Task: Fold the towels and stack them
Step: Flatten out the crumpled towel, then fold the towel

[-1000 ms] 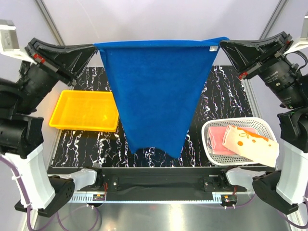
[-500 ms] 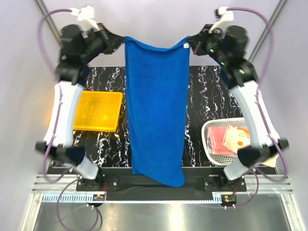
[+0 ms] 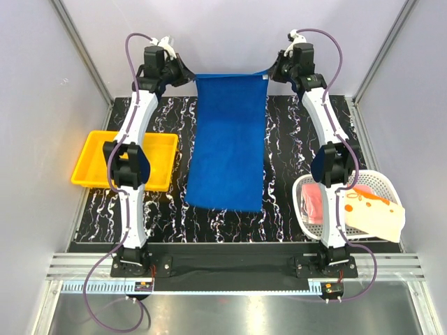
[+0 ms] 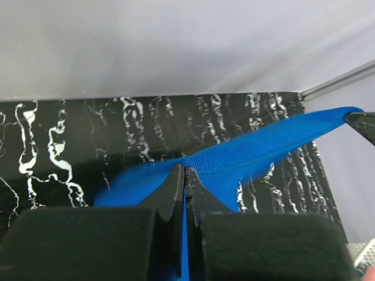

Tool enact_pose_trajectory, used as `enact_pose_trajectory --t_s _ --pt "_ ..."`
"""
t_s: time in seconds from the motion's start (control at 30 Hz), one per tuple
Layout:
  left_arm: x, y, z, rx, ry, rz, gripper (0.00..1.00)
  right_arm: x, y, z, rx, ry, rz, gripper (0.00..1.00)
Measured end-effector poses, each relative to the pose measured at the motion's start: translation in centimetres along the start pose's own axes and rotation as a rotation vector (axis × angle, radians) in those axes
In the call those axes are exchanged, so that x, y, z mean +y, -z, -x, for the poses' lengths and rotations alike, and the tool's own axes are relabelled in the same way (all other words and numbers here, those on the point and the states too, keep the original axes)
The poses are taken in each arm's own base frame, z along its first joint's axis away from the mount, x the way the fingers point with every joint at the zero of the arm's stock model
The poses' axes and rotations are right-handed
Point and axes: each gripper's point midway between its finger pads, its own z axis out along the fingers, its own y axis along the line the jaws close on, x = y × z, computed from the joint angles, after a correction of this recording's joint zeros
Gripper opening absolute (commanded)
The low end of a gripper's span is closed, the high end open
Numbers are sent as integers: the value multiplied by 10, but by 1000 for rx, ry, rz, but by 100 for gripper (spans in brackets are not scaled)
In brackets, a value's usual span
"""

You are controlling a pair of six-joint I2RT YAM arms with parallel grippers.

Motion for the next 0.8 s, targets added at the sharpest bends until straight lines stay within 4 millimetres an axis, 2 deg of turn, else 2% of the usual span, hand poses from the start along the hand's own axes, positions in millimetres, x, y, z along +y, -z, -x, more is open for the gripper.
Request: enact_pose_trajectory --t_s 0.1,0.3,0.37,0.43,0.53,0.57,0.6,0.7,0.8 --pt "13 -9 -10 12 14 12 0 -13 -6 -10 23 -25 -7 0" --pt "19 -17 -13 -9 6 8 0 -12 -12 -15 18 -45 25 0" --pt "27 -21 -23 1 11 18 0 -17 -17 -31 43 -62 27 0" --pt "39 -24 -41 31 25 41 0 -24 -20 -54 87 -83 17 0" --pt "64 -23 -88 123 67 97 0 -38 -21 -101 189 -130 -14 0" --pt "74 -20 -110 168 87 122 0 -42 -18 -118 229 -148 -23 0" --pt "76 -18 -117 184 94 130 0 -44 -14 -133 265 -165 -30 0" --pt "87 -2 -153 256 135 165 0 -47 2 -165 342 -210 -45 0" --pt "86 15 -176 301 160 182 0 -45 22 -184 394 -239 -50 0"
